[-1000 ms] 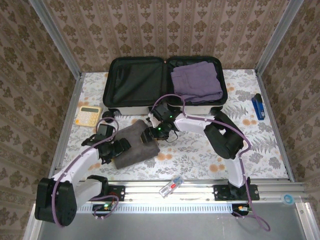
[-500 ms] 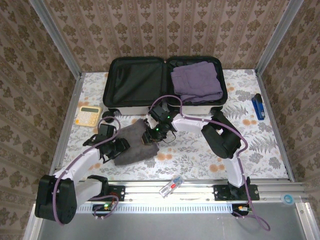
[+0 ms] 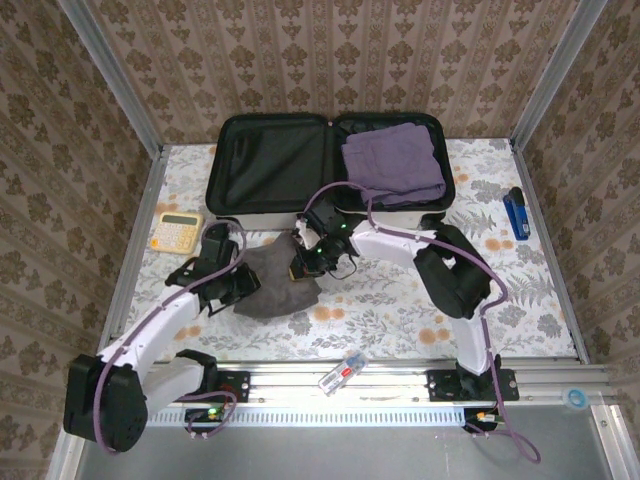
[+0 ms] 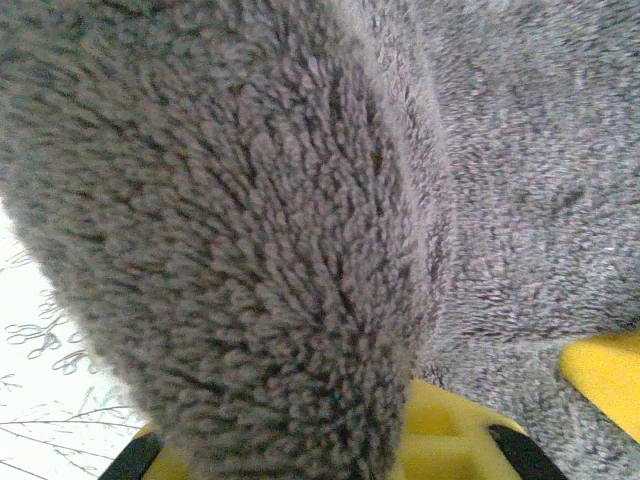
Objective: Pack the luggage
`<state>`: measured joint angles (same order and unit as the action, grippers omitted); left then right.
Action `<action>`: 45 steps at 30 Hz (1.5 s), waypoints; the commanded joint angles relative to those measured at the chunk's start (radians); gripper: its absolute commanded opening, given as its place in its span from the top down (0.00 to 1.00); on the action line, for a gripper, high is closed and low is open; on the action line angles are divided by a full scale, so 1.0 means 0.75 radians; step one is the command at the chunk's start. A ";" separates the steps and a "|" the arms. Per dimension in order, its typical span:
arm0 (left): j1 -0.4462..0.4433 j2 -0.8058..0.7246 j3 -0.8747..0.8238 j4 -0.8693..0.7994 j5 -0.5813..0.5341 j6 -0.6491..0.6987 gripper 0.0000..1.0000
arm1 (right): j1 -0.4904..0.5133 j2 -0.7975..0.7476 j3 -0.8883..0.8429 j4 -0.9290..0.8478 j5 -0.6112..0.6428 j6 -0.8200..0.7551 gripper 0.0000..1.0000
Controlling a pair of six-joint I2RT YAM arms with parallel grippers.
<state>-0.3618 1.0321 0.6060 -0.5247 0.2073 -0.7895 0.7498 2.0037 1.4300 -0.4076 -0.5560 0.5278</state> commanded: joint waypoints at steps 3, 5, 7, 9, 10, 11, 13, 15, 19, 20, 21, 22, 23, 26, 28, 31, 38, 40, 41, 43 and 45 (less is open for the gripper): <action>-0.068 0.000 0.219 -0.061 -0.016 0.007 0.97 | -0.048 -0.178 0.027 -0.054 -0.065 -0.019 1.00; -0.101 0.017 0.278 -0.056 -0.025 0.005 0.98 | -0.068 -0.215 0.020 -0.049 -0.081 -0.010 1.00; -0.117 0.043 0.336 -0.035 -0.028 0.006 0.98 | -0.090 -0.252 0.010 -0.039 -0.099 0.014 1.00; -0.146 0.081 0.398 -0.018 -0.031 0.012 0.99 | -0.115 -0.289 -0.003 -0.025 -0.111 0.031 1.00; -0.162 0.108 0.433 -0.010 -0.030 0.017 0.99 | -0.131 -0.308 -0.007 -0.021 -0.119 0.034 1.00; -0.165 0.134 0.461 0.006 -0.031 0.027 1.00 | -0.146 -0.323 -0.011 -0.017 -0.125 0.037 1.00; -0.174 0.204 0.530 0.056 -0.026 0.033 1.00 | -0.185 -0.344 -0.008 -0.017 -0.136 0.037 1.00; -0.189 0.282 0.606 0.107 -0.015 0.040 1.00 | -0.223 -0.346 0.010 -0.045 -0.144 0.018 1.00; -0.241 0.443 0.798 0.151 -0.056 0.047 1.00 | -0.331 -0.364 0.048 -0.099 -0.157 -0.029 1.00; -0.249 0.482 0.840 0.159 -0.052 0.044 1.00 | -0.359 -0.362 0.067 -0.117 -0.162 -0.041 1.00; -0.254 0.525 0.888 0.171 -0.046 0.036 1.00 | -0.393 -0.356 0.094 -0.140 -0.169 -0.062 1.00; -0.260 0.571 0.931 0.190 -0.035 0.026 1.00 | -0.428 -0.344 0.130 -0.165 -0.180 -0.089 1.00; -0.265 0.611 0.967 0.206 -0.027 0.018 1.00 | -0.453 -0.332 0.165 -0.222 -0.186 -0.116 1.00; -0.284 0.758 1.113 0.240 -0.008 0.007 1.00 | -0.545 -0.281 0.278 -0.324 -0.216 -0.207 1.00; -0.296 0.854 1.222 0.245 0.005 0.012 1.00 | -0.597 -0.250 0.351 -0.371 -0.239 -0.252 1.00; -0.311 0.997 1.393 0.249 0.035 0.014 1.00 | -0.682 -0.181 0.477 -0.451 -0.273 -0.303 1.00; -0.337 1.390 1.828 0.284 0.102 0.001 1.00 | -0.825 0.032 0.733 -0.546 -0.312 -0.346 1.00; -0.351 1.512 1.981 0.254 0.106 0.013 1.00 | -0.858 0.094 0.800 -0.567 -0.314 -0.343 1.00; -0.356 1.583 2.083 0.223 0.106 0.018 1.00 | -0.875 0.126 0.832 -0.573 -0.314 -0.335 1.00; -0.360 1.705 2.248 0.196 0.113 0.014 1.00 | -0.908 0.194 0.900 -0.583 -0.324 -0.323 1.00; -0.360 1.824 2.401 0.201 0.121 -0.014 1.00 | -0.938 0.285 1.023 -0.649 -0.331 -0.332 1.00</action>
<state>-0.6155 2.3383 2.2700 -0.4240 0.2558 -0.7746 0.0509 2.1513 2.0926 -0.7979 -0.7090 0.2897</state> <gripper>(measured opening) 0.167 0.121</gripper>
